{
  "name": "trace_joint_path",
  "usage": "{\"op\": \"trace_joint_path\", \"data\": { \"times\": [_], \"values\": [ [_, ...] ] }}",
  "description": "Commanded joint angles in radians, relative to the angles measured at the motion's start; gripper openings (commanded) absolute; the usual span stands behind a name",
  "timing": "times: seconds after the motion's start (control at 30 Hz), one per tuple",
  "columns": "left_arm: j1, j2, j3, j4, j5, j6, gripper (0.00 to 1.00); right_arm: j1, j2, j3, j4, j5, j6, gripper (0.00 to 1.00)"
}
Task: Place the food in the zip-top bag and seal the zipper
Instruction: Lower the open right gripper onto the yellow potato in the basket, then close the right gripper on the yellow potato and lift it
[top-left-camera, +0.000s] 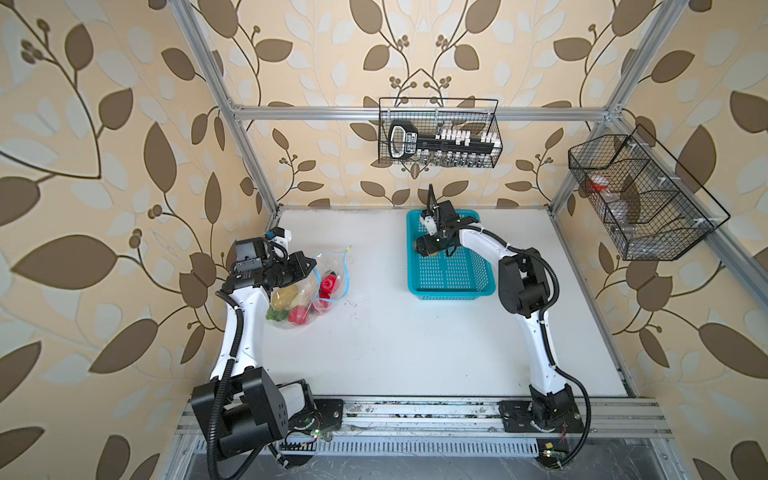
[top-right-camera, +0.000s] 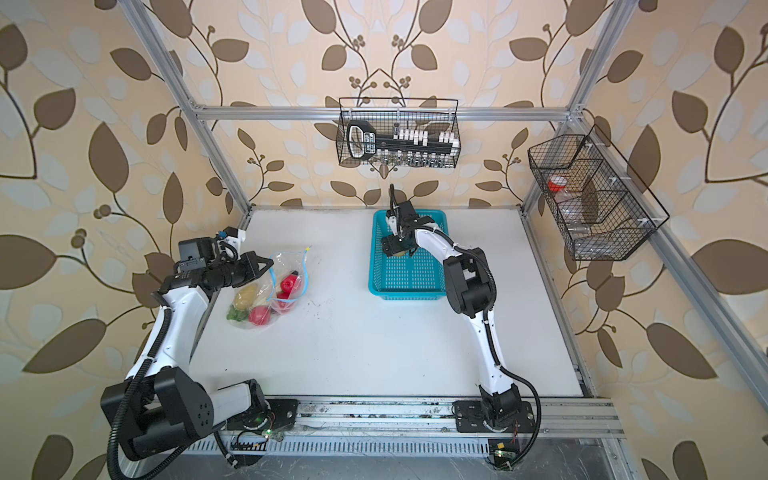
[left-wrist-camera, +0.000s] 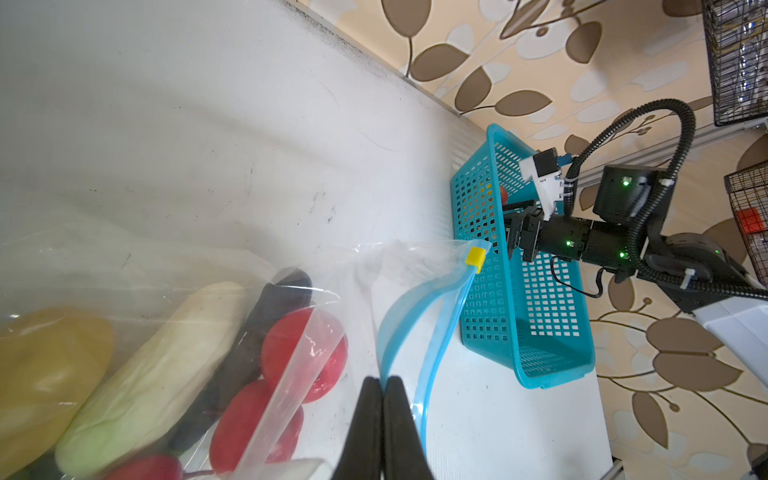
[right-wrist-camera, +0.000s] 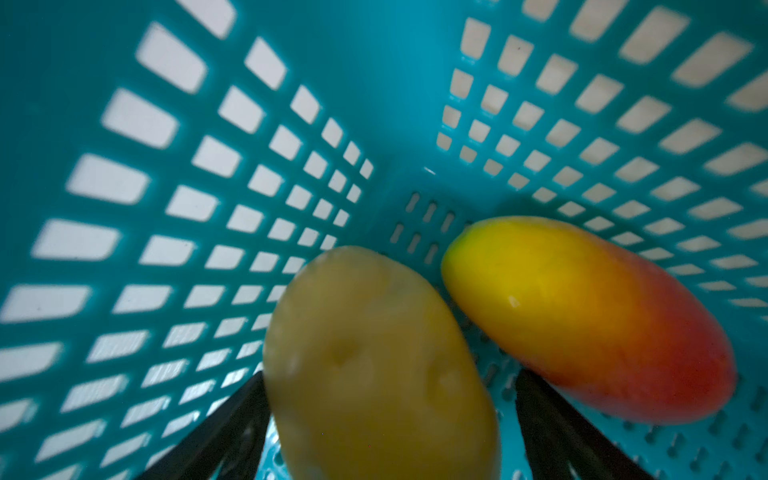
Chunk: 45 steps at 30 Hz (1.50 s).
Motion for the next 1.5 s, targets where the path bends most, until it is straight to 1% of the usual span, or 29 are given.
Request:
{"op": "trace_joint_path", "data": {
  "times": [0.0,0.27,0.43,0.53,0.7,0.83,0.93,1.2,1.3,1.47],
  "values": [
    [0.012,-0.004,0.01,0.007,-0.002,0.029,0.0,0.003,0.031,0.039,-0.023,0.008,-0.011,0.9],
    [0.012,0.003,0.009,0.011,-0.009,0.027,0.0,0.003,0.047,0.05,-0.031,0.003,-0.015,0.85],
    [0.012,0.004,0.009,0.013,-0.01,0.024,0.0,0.006,0.052,0.037,-0.032,0.02,-0.014,0.82],
    [0.012,0.004,0.009,0.012,-0.011,0.024,0.0,0.006,0.041,0.018,-0.018,0.023,-0.009,0.77],
    [0.012,0.004,0.007,0.014,-0.017,0.024,0.0,0.004,0.019,0.009,-0.01,0.013,0.002,0.65],
    [0.012,-0.001,0.007,0.016,-0.016,0.024,0.0,0.004,-0.007,-0.006,-0.004,0.001,0.011,0.6],
    [0.012,-0.002,0.007,0.014,-0.016,0.024,0.0,0.0,-0.037,-0.04,0.012,-0.011,0.028,0.57],
    [0.012,0.006,0.018,0.006,0.005,0.014,0.0,-0.024,-0.147,-0.161,0.083,-0.092,0.116,0.5],
    [0.012,0.001,0.018,0.005,0.005,0.013,0.0,-0.029,-0.203,-0.234,0.137,-0.131,0.146,0.49],
    [0.014,-0.01,0.012,0.008,0.0,0.018,0.0,-0.029,-0.269,-0.303,0.168,-0.149,0.181,0.46]
  ]
}}
